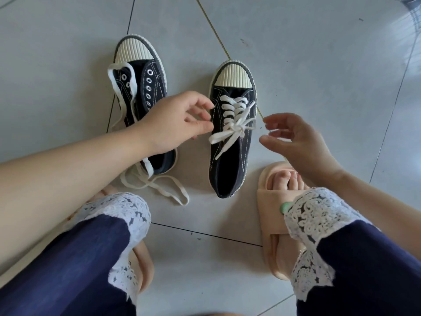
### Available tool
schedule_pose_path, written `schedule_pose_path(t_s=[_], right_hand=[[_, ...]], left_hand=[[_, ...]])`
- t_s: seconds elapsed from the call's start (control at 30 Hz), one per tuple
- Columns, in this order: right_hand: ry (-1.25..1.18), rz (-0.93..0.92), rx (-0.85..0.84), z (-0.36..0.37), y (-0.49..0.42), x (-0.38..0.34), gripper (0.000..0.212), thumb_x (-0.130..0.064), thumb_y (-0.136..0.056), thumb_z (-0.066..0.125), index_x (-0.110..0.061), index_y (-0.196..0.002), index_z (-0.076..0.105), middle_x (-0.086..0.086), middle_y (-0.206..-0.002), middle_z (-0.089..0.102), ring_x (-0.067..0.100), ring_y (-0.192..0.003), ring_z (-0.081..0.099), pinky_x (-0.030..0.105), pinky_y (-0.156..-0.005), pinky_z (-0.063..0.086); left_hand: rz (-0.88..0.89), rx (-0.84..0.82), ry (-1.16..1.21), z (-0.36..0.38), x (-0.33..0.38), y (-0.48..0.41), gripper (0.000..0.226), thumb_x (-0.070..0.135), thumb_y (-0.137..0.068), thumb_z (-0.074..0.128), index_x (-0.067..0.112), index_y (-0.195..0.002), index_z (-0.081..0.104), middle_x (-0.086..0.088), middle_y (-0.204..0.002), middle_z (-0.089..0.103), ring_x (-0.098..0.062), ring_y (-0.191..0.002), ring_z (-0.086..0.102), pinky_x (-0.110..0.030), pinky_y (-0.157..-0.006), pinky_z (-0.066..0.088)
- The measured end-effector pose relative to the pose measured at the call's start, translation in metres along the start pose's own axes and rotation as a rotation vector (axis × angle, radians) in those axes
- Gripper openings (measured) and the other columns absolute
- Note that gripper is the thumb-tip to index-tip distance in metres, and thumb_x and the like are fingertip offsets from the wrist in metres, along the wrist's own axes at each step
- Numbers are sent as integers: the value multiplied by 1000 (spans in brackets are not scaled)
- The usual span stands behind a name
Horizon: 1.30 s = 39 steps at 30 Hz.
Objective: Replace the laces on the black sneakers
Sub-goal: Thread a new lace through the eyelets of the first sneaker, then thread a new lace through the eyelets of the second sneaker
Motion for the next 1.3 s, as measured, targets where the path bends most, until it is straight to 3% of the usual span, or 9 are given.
schedule_pose_path(t_s=[0.1,0.23,0.4,0.6,0.77,0.9,1.0,1.2,1.3], right_hand=[[22,35,-93,13,4,0,30,-30,-73,75,-36,-94,55,-14,-99,61,-1,-84,61,14,-75,48],[76,38,-82,32,4,-6,38,-35,-69,75,-29,-96,50,-15,-96,60,-6,-73,62,7,-64,46],[274,-53,10,39,-1,-12,25,-18,-74,68,-19,-93,51,-14,-85,59,6,-76,62,9,-62,41],[334,-107,246,10,-13,-20,22,-8,-72,62,-23,-86,52,-16,-71,54,11,-69,53,0,-57,33],[371,-106,212,5,-22,-21,21,-6,-73,59,-20,-89,55,-11,-74,57,10,-69,53,6,-57,34],[328,-130,307,-6,-26,-31,23,-6,-74,58,-17,-94,62,-10,-76,60,13,-74,56,7,-57,36],[356,-133,319,-11,-42,-41,22,-7,-74,56,-19,-92,61,-10,-73,57,15,-71,53,4,-53,33],[420,6,254,-8,-52,-31,24,-5,-76,55,-6,-99,60,10,-90,66,29,-85,61,32,-70,46],[340,33,256,-9,-43,-34,34,-13,-80,60,-14,-113,55,0,-100,63,20,-87,62,31,-74,48]], left_hand=[[-34,-59,5,18,0,4,38,21,-76,72,27,-108,52,9,-104,61,-13,-91,65,-36,-92,49],[-51,16,20,35,1,2,35,17,-77,72,25,-106,54,4,-106,64,-12,-89,64,-21,-86,47],[-35,134,-2,44,5,-2,37,17,-75,73,17,-108,57,8,-101,61,-3,-77,58,-1,-66,39],[36,231,52,54,27,-18,33,11,-78,70,13,-109,58,8,-101,59,0,-76,55,2,-68,37],[57,184,-7,49,35,-24,35,11,-79,68,10,-112,56,4,-104,55,-3,-75,53,2,-66,36],[55,193,-109,34,21,-10,29,9,-81,65,11,-109,58,-2,-110,57,-13,-85,59,-14,-79,41],[33,242,-108,21,15,-1,24,7,-82,63,11,-105,61,0,-106,59,-12,-83,57,-6,-73,37],[-16,352,-176,-8,1,21,21,6,-81,63,12,-102,63,2,-99,56,-12,-80,56,0,-72,33],[-58,447,-248,-22,-9,37,22,6,-79,64,14,-100,64,2,-100,54,-18,-88,56,-25,-85,44]])
Point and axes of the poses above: each hand's wrist, its own y-axis away from the middle knuckle, its own z-axis out of the palm, x = y × z, the point moved 2 cm from there along -y, towards the middle knuckle
